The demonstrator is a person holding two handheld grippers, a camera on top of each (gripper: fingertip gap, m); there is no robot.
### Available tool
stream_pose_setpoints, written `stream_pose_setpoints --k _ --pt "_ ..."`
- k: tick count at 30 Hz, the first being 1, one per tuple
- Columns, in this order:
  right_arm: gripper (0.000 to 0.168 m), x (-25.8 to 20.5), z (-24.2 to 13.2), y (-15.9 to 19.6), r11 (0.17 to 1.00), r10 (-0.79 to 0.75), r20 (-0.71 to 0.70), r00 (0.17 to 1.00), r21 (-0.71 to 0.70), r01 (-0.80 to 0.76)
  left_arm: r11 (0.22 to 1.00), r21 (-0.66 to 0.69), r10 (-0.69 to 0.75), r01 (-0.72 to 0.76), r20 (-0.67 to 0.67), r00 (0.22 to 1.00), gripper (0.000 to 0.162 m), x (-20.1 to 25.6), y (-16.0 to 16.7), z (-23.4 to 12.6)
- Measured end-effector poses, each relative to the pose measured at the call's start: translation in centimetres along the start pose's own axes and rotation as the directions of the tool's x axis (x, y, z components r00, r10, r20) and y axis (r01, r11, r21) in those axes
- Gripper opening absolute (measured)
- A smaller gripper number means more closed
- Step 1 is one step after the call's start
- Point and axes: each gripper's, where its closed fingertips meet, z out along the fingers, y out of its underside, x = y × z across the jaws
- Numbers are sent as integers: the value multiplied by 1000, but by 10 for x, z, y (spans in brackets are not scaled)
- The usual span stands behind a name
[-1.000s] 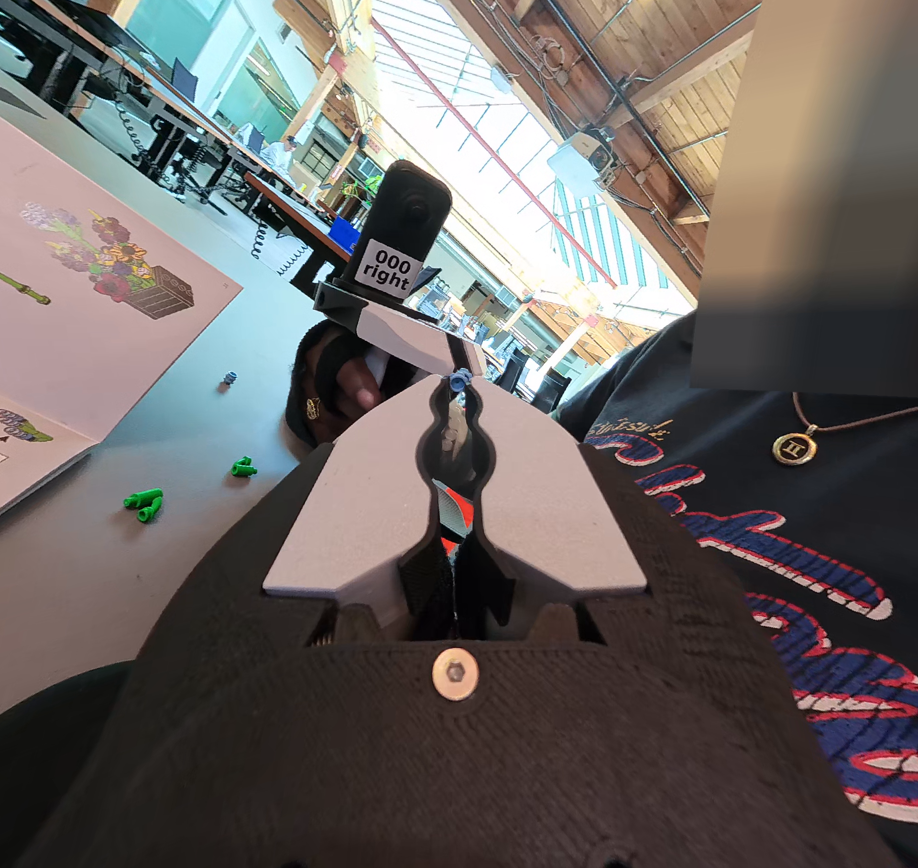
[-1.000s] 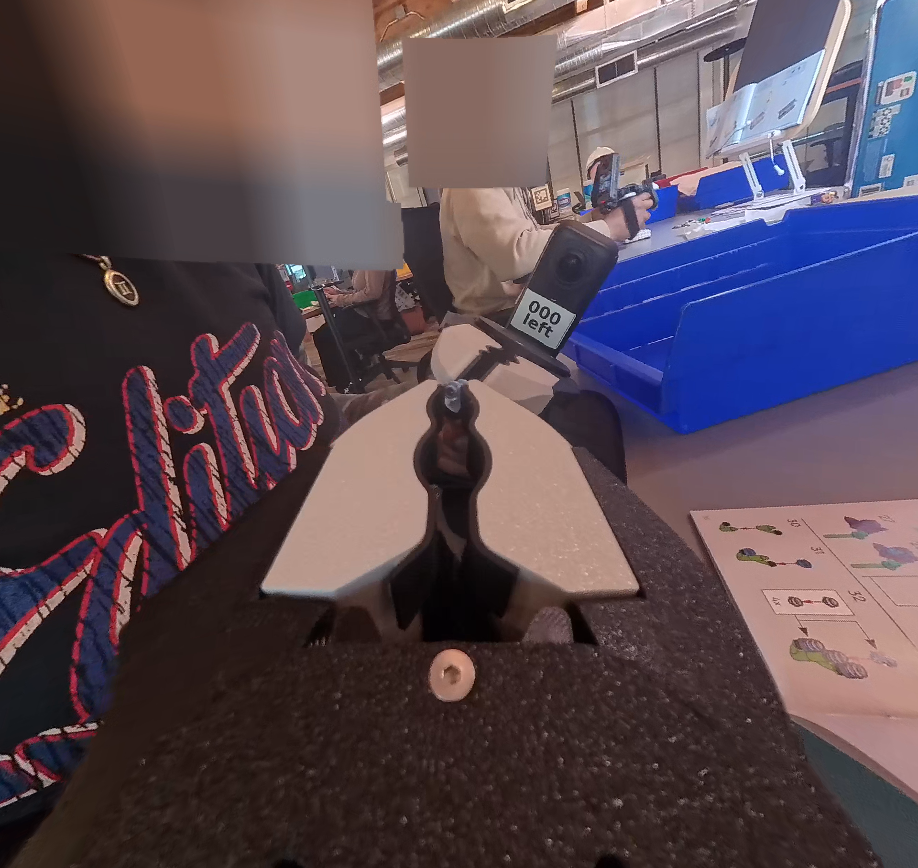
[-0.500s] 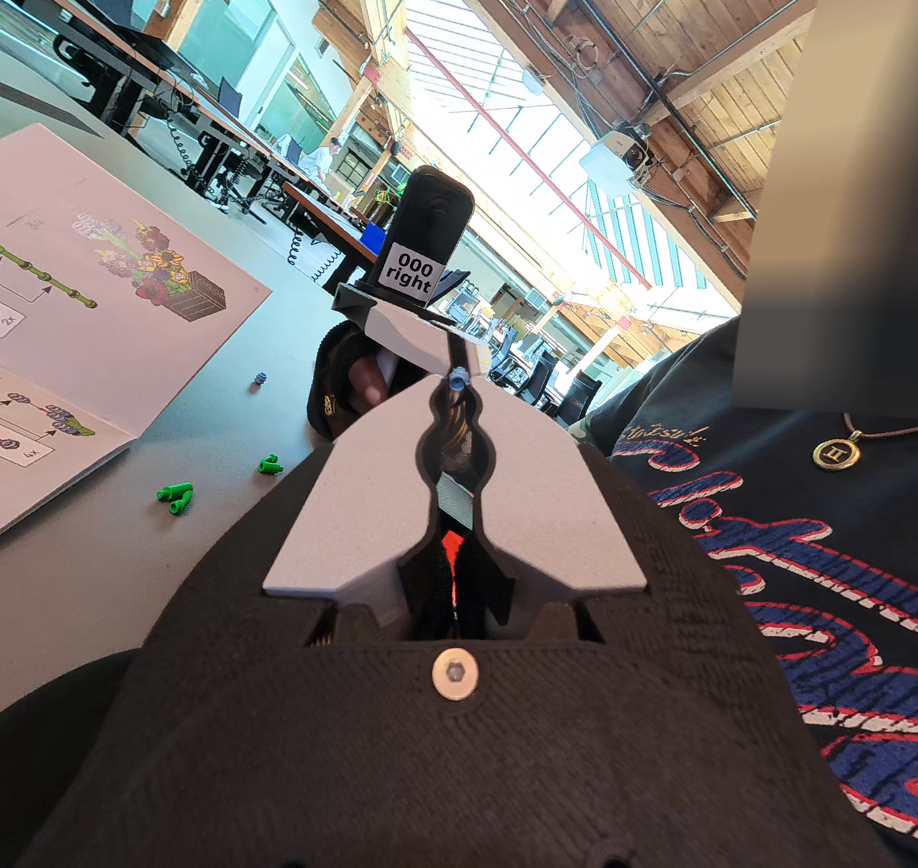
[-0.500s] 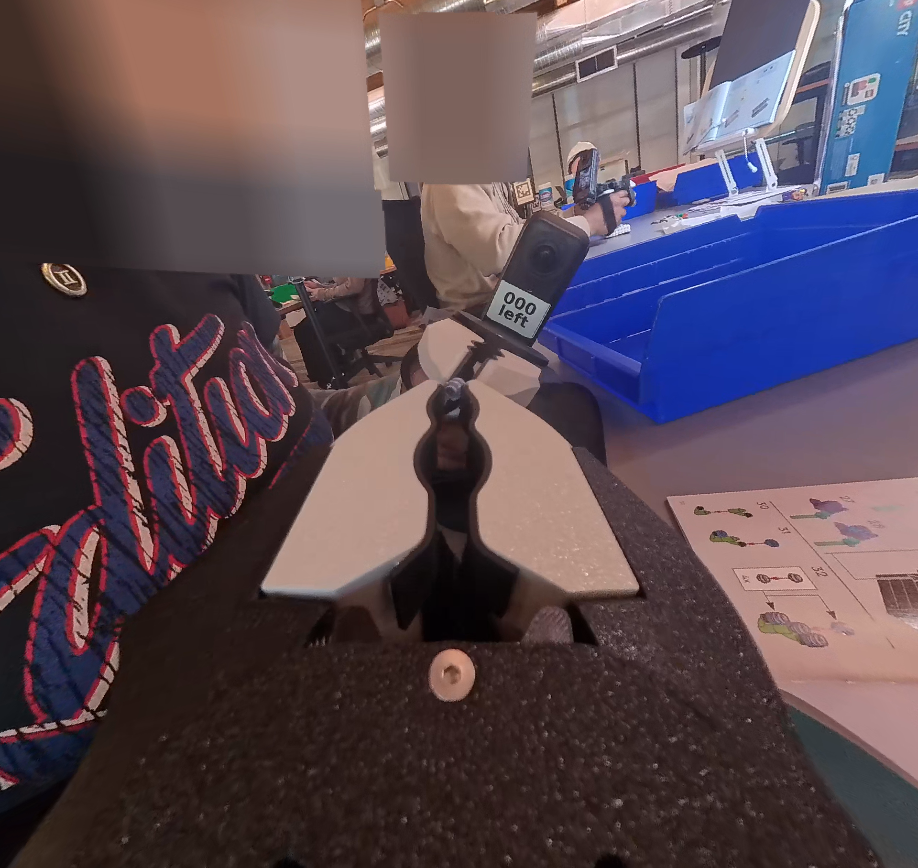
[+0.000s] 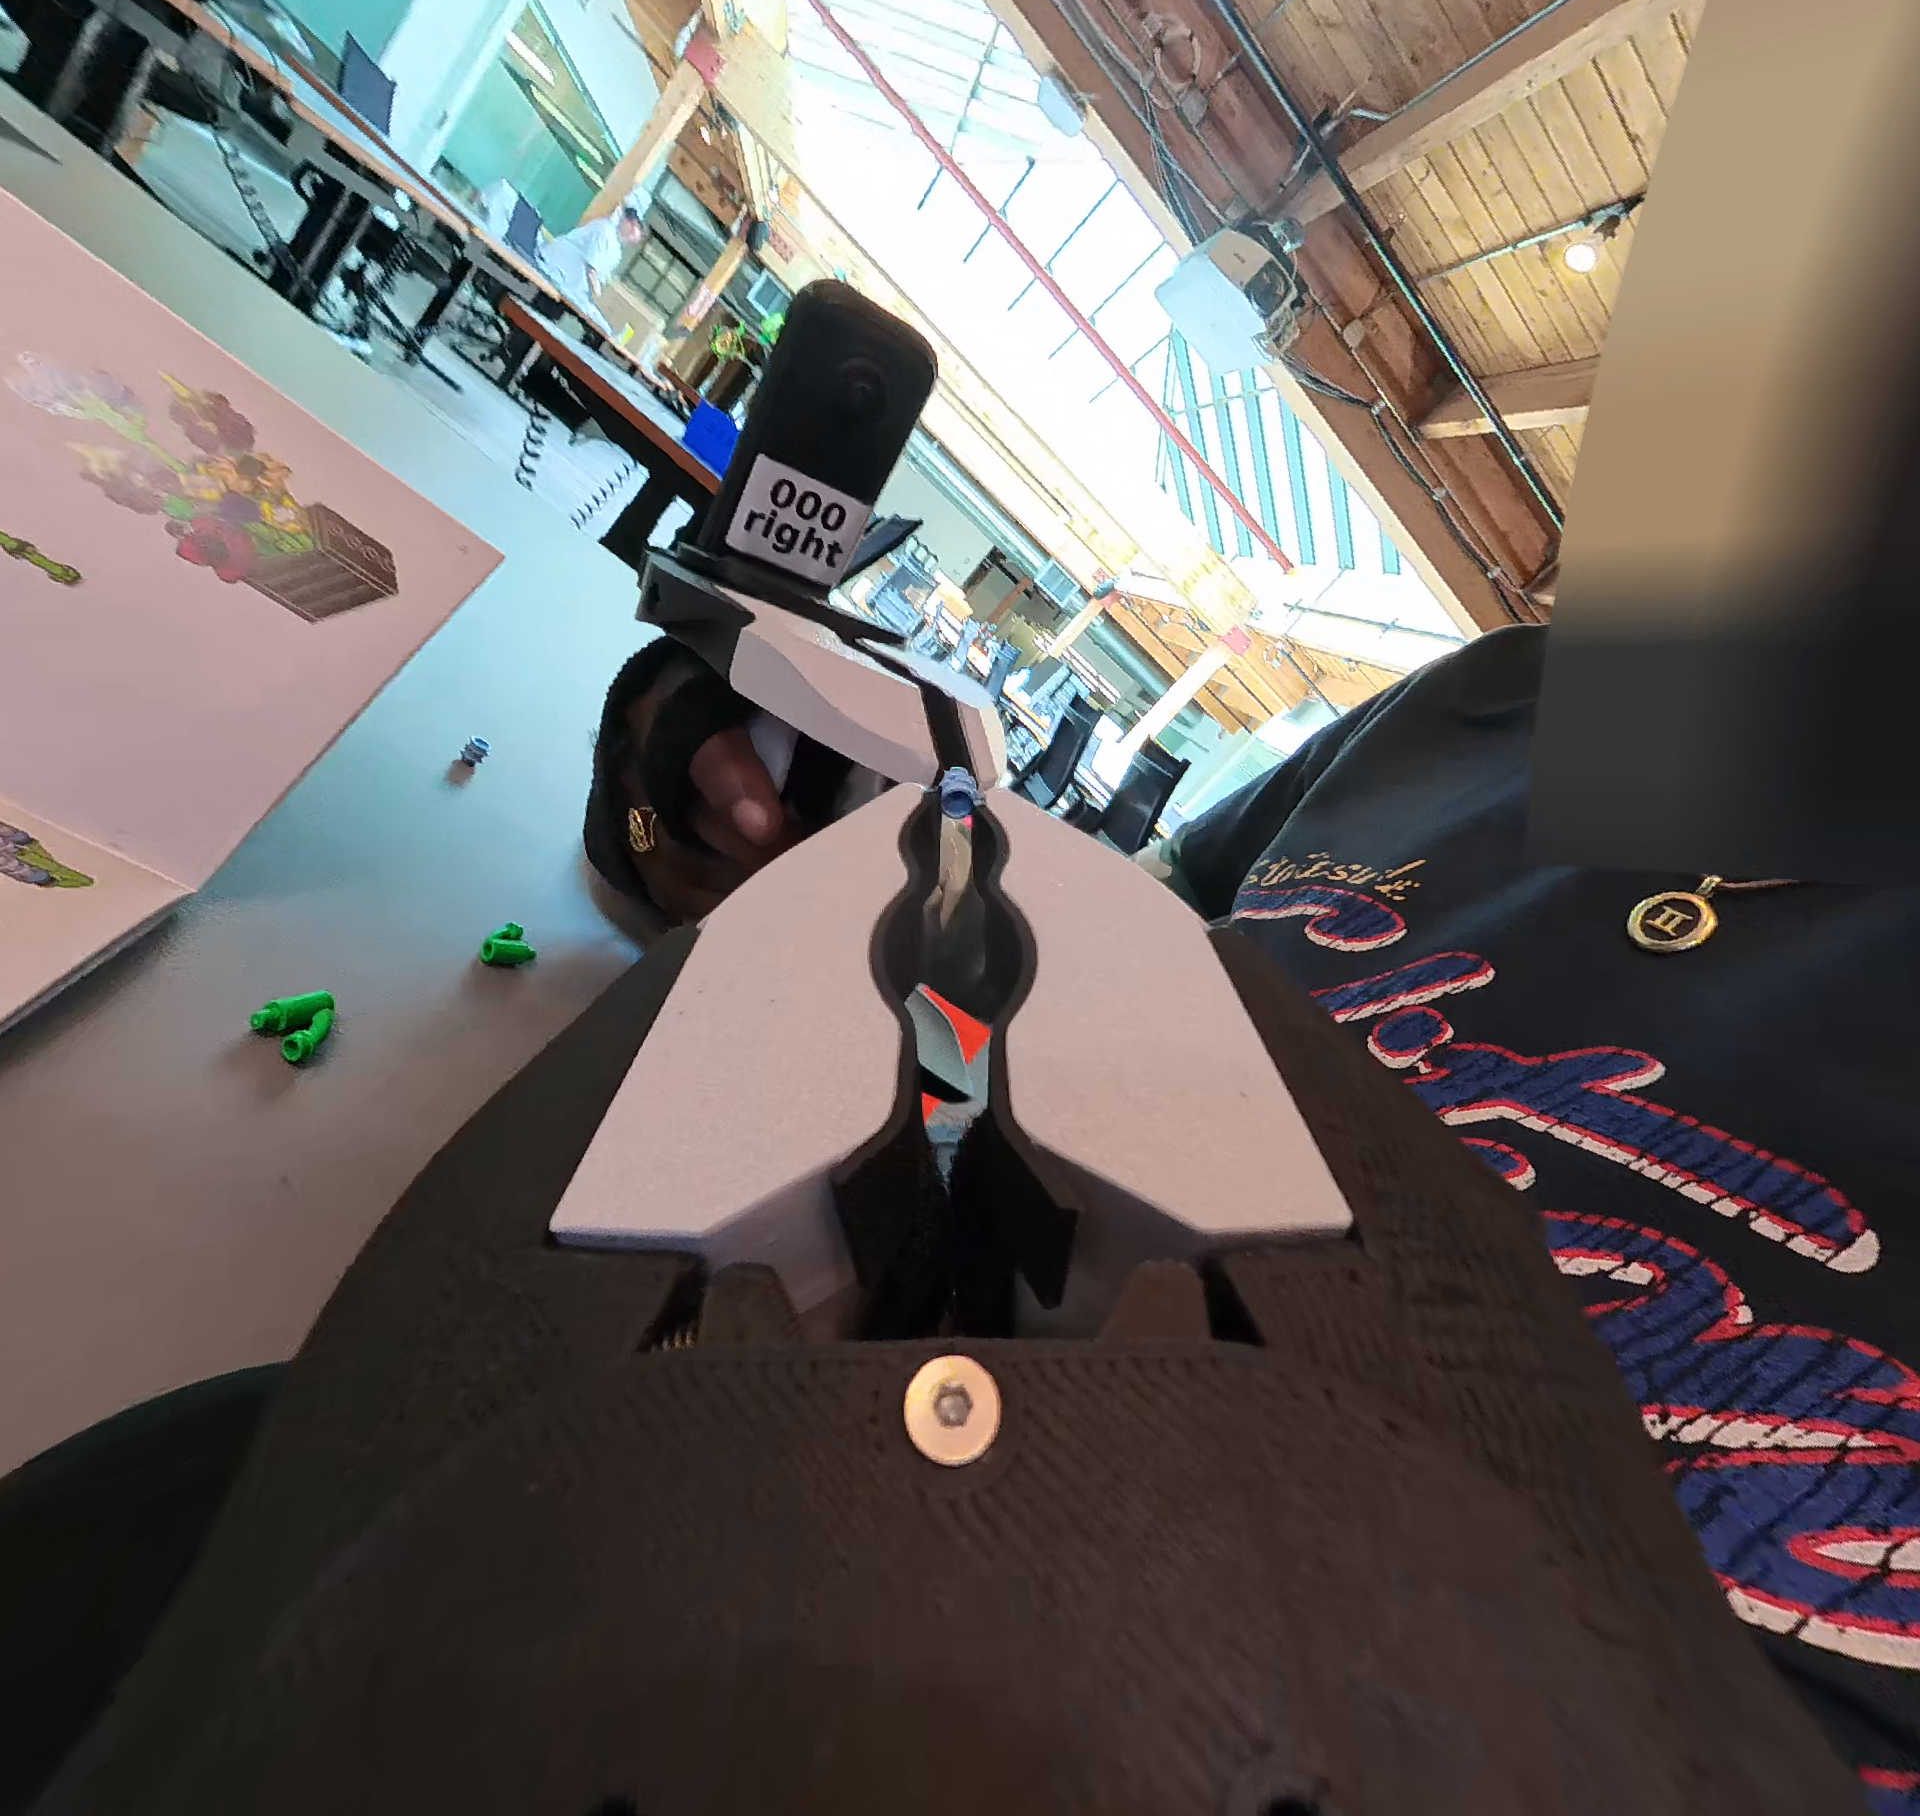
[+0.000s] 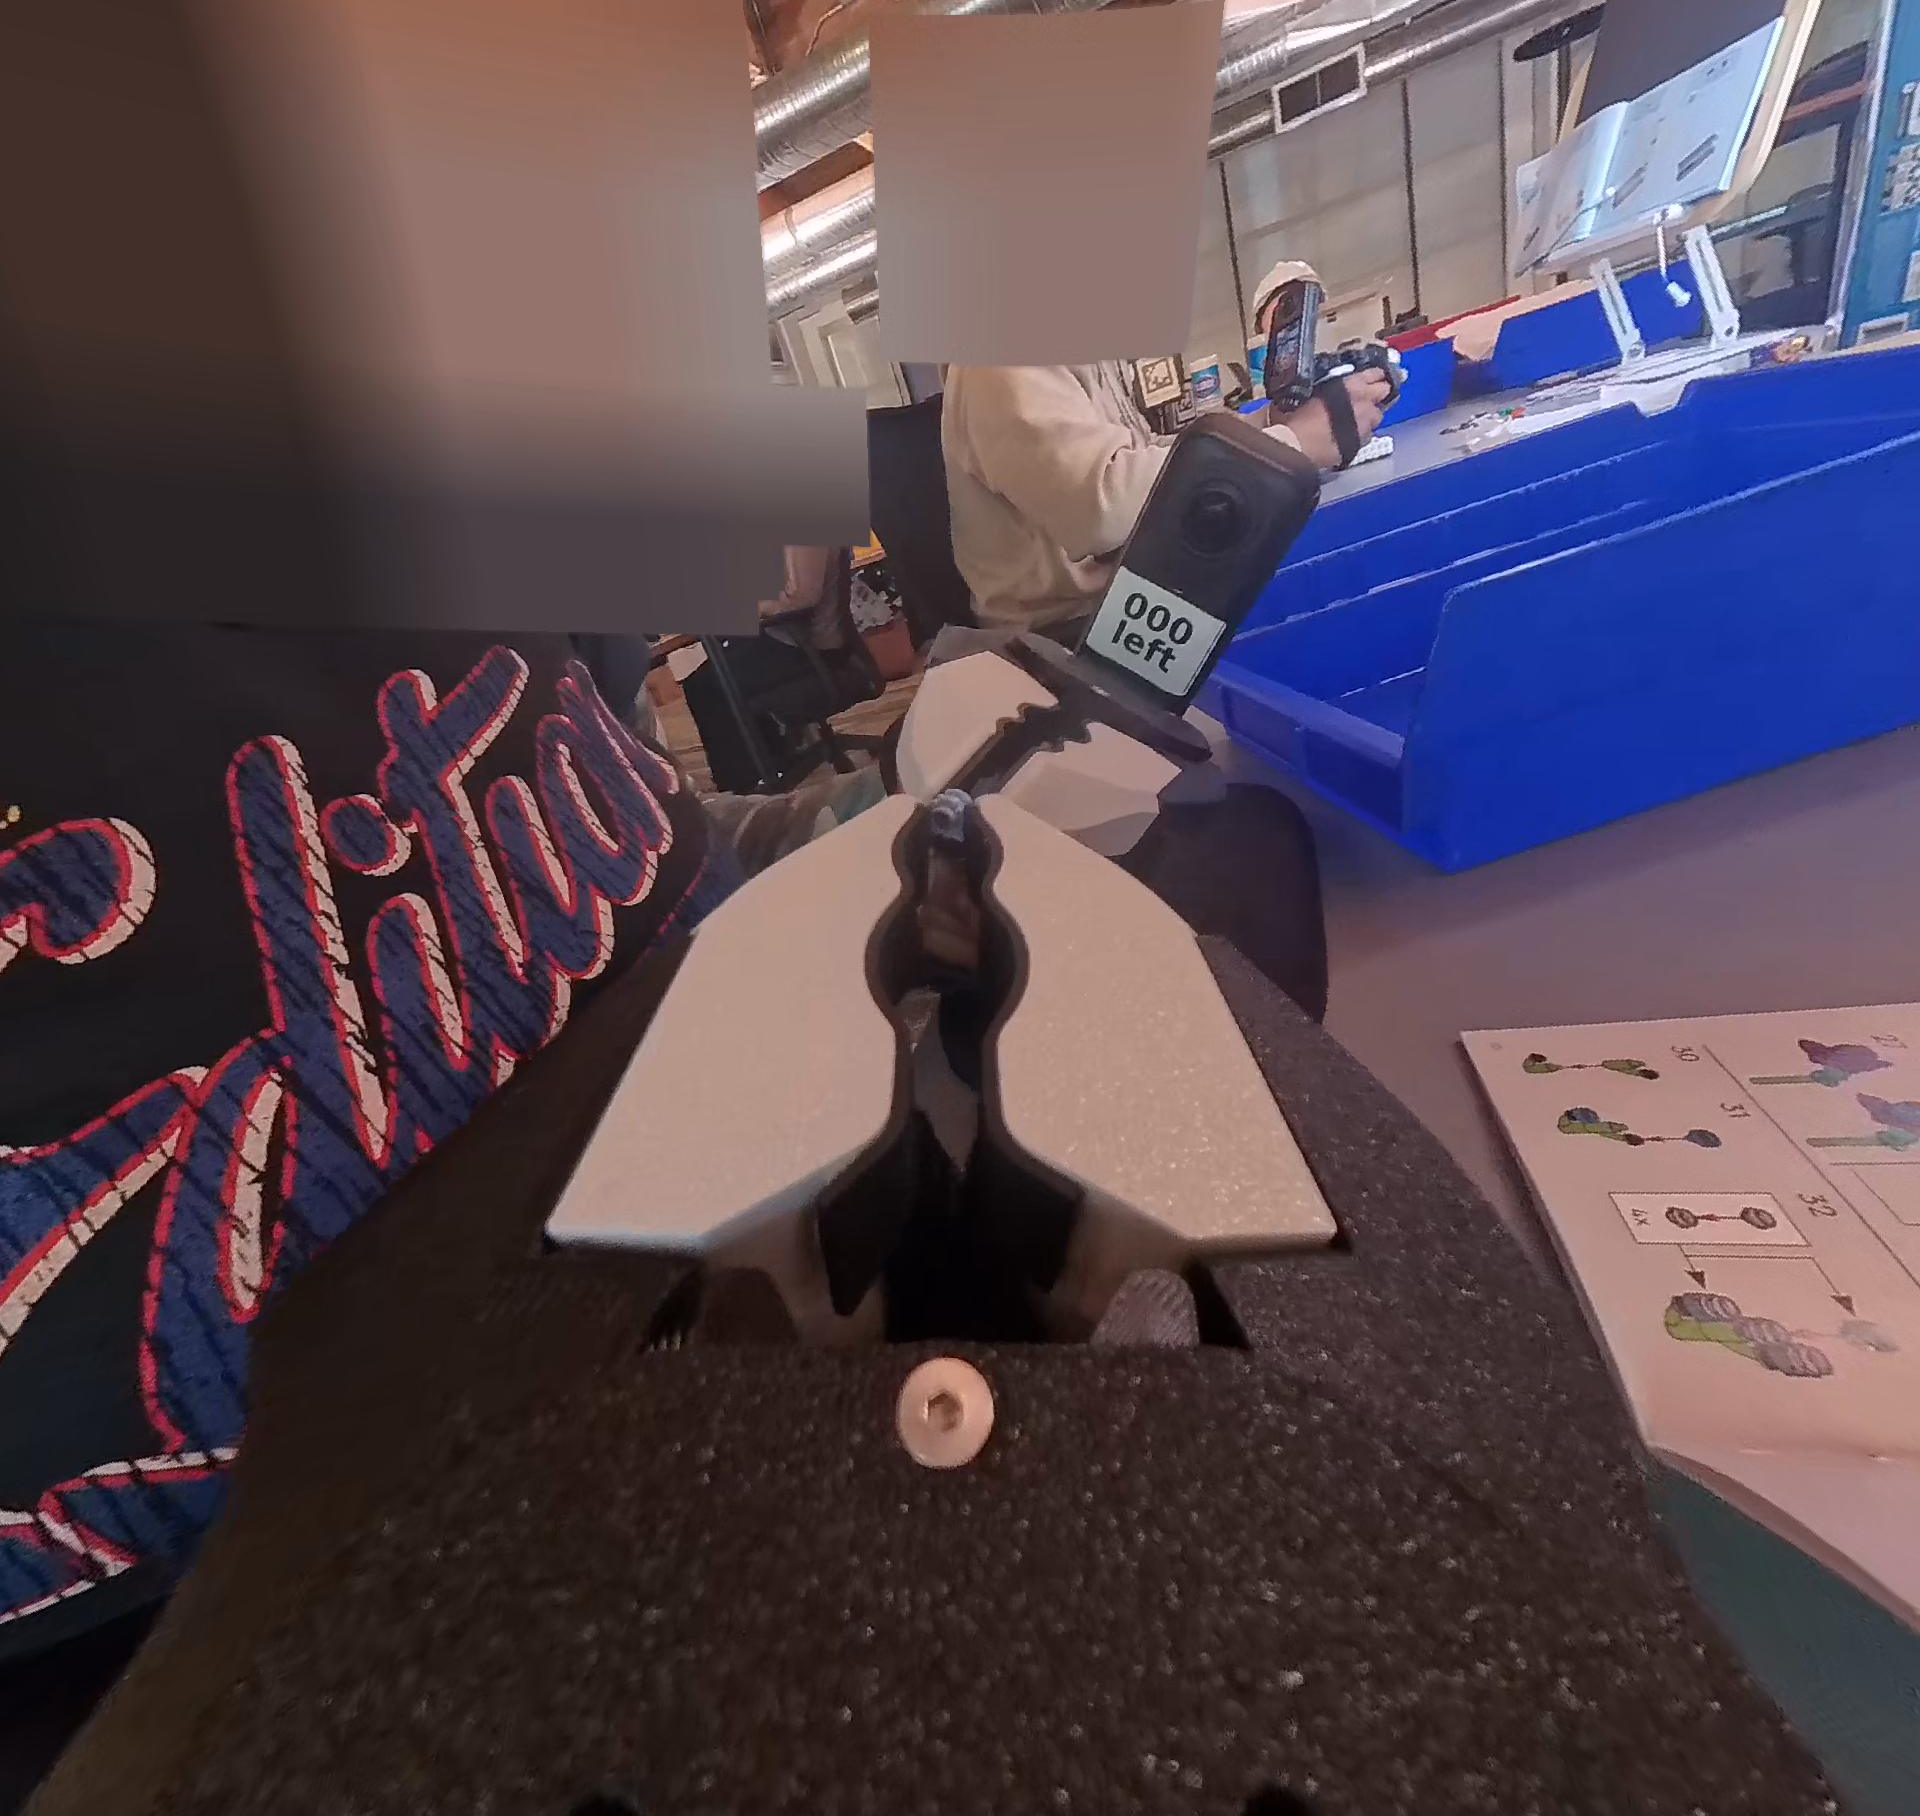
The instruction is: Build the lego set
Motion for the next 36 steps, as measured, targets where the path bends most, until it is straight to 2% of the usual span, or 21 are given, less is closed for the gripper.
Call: stream_pose_setpoints --k 1,11,22,26,30,36 --pt "6 0 0 1 1000 17 4 1000 -7 -17 1000 -9 -6 6 0 1000 6 0 1 0" --pt "6 2 -5 19 971 191 -8 981 -143 -190 984 -175 24 -6 97 995 6 -10 17 -1" --pt "6 7 -8 38 845 468 -41 883 -272 -460 926 -360 195 -110 211 958 5 -23 33 -5" --pt "6 10 -8 44 818 483 -78 872 -317 -481 912 -399 197 -94 225 954 5 -28 37 -7" --pt "6 13 -9 47 806 505 -100 857 -302 -510 911 -405 192 -82 240 952 5 -31 39 -8" --pt "6 13 -10 50 783 539 -127 833 -289 -551 888 -438 278 -139 270 922 5 -34 42 -8"
